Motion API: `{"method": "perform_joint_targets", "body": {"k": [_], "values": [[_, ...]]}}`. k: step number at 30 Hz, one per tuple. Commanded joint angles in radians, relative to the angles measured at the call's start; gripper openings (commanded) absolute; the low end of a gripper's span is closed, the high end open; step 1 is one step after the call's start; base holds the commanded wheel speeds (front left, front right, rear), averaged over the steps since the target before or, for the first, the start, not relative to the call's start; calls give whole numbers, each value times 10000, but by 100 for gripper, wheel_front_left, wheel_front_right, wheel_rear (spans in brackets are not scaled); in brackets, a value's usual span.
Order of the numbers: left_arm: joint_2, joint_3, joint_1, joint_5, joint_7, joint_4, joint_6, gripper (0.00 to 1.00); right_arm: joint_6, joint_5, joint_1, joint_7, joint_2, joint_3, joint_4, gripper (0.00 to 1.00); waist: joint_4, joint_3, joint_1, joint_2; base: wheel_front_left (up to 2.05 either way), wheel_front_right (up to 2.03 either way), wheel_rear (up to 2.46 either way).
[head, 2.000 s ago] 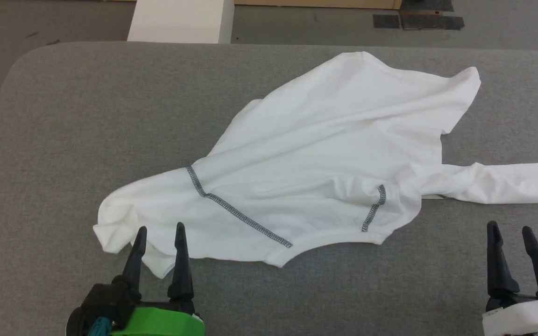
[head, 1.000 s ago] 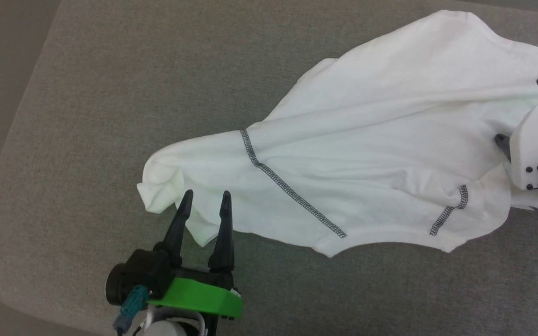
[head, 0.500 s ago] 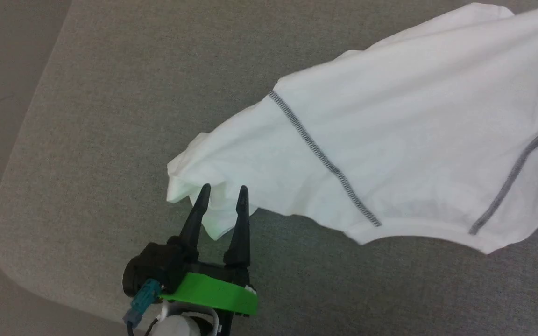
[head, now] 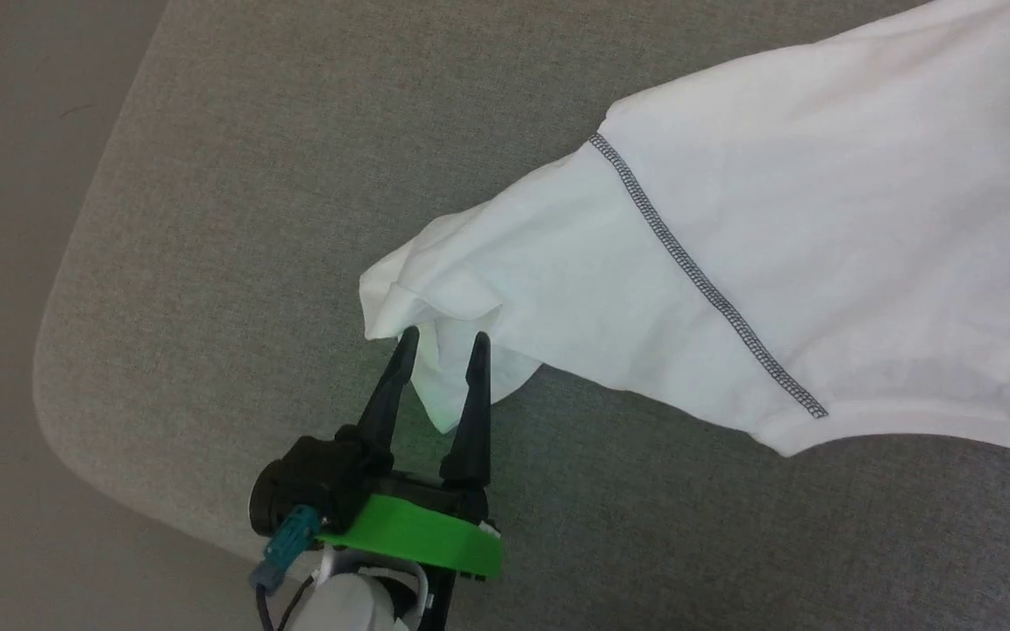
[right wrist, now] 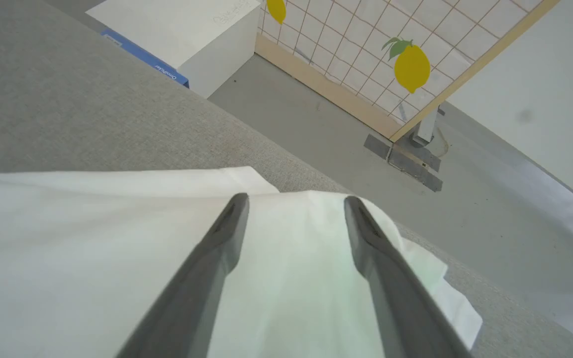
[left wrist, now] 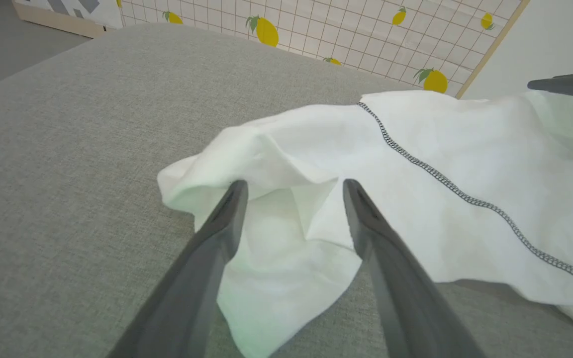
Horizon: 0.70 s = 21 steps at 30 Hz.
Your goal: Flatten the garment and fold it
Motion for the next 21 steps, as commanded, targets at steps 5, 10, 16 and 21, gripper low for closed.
{"method": "perform_joint_targets", "body": {"k": [5, 10, 16, 21], "values": [[-31, 296, -180, 143, -47, 96, -35, 100, -15, 643, -82, -1286, 415, -351, -188, 100, -785, -837, -2, 0, 0, 0, 0], [-31, 771, 221, 285, -47, 40, -76, 100, -15, 1460, 1290, -2243, 773, -1087, -1561, 100, -1299, -1759, -2, 0, 0, 0, 0], [137, 1307, 906, 466, -47, -25, -168, 100, -15, 1734, 4231, -2753, 1636, -2522, -4196, 100, -1888, -2579, -2, 0, 0, 0, 0], [181, 1527, 1306, 572, -47, -307, -266, 100, -15, 1100, 6912, -3486, 3074, -3661, -6399, 100, -2289, -2955, -2, 0, 0, 0, 0]]}}
